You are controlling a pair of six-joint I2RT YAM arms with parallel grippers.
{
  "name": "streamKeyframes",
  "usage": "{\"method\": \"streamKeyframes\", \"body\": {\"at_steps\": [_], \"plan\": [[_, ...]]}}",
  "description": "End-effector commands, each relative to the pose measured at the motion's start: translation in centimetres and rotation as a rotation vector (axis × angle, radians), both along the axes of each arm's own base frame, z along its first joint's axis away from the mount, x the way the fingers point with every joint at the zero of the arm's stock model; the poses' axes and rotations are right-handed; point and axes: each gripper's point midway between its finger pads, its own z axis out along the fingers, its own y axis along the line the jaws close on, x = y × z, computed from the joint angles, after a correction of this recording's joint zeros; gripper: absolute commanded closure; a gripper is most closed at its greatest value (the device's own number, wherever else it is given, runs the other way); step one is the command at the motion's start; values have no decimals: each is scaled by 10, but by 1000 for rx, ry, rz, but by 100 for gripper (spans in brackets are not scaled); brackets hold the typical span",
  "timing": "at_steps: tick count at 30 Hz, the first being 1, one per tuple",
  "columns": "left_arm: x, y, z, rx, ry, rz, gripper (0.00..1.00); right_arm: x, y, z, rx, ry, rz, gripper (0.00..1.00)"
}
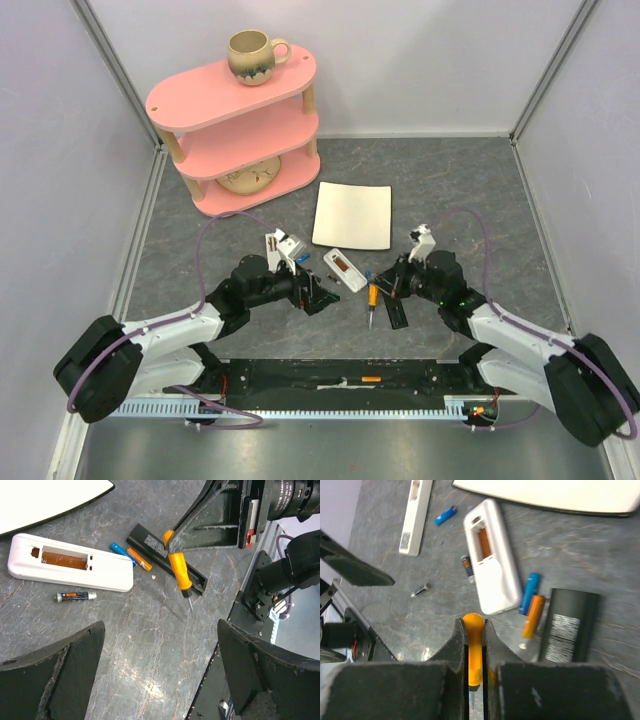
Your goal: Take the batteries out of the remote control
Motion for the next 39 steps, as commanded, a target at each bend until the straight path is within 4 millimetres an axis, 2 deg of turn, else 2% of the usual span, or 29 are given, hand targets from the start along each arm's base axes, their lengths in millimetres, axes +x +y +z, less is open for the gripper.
{"method": "streamKeyframes", "body": {"at_steps": [1, 4, 5, 7, 8, 9, 10, 12, 13, 16, 18, 19, 21, 22, 25, 31, 39], "plan": [[9, -1, 9, 22, -58, -6, 1, 2, 43, 30, 41, -90, 154, 100], [10, 0, 6, 36, -52, 0, 1, -7, 68, 27, 59, -67, 225, 100], [10, 1, 6, 40, -53, 4, 1, -14, 77, 18, 44, -44, 258, 100], [11, 2, 3, 48, -51, 10, 1, -11, 86, 6, -1, -15, 261, 100], [10, 2, 2, 50, -49, 10, 1, -17, 91, -1, -31, -3, 289, 100], [11, 2, 2, 53, -49, 14, 1, -16, 98, 1, -38, -7, 302, 100], [11, 3, 2, 53, -52, 15, 1, -17, 101, -12, -68, 21, 308, 100], [12, 3, 1, 56, -49, 18, 1, -21, 111, -16, -91, 29, 337, 100], [12, 3, 0, 60, -50, 18, 1, -22, 112, -26, -112, 52, 340, 100], [13, 5, 0, 66, -50, 26, 1, -25, 119, -32, -130, 59, 345, 100], [13, 6, -1, 68, -52, 30, 1, -24, 121, -32, -138, 49, 335, 94], [13, 6, 0, 68, -54, 32, 1, -24, 122, -31, -139, 43, 333, 87], [13, 7, 0, 67, -53, 34, 1, -21, 121, -31, -154, 35, 324, 80], [13, 7, 0, 66, -52, 34, 1, -21, 120, -31, -165, 36, 323, 68], [12, 7, 1, 64, -52, 35, 1, -18, 117, -28, -175, 15, 304, 56], [11, 8, 2, 60, -57, 35, 1, -14, 112, -21, -182, -13, 272, 43], [11, 10, 2, 60, -59, 42, 1, -13, 109, -13, -170, -42, 255, 32]]}}
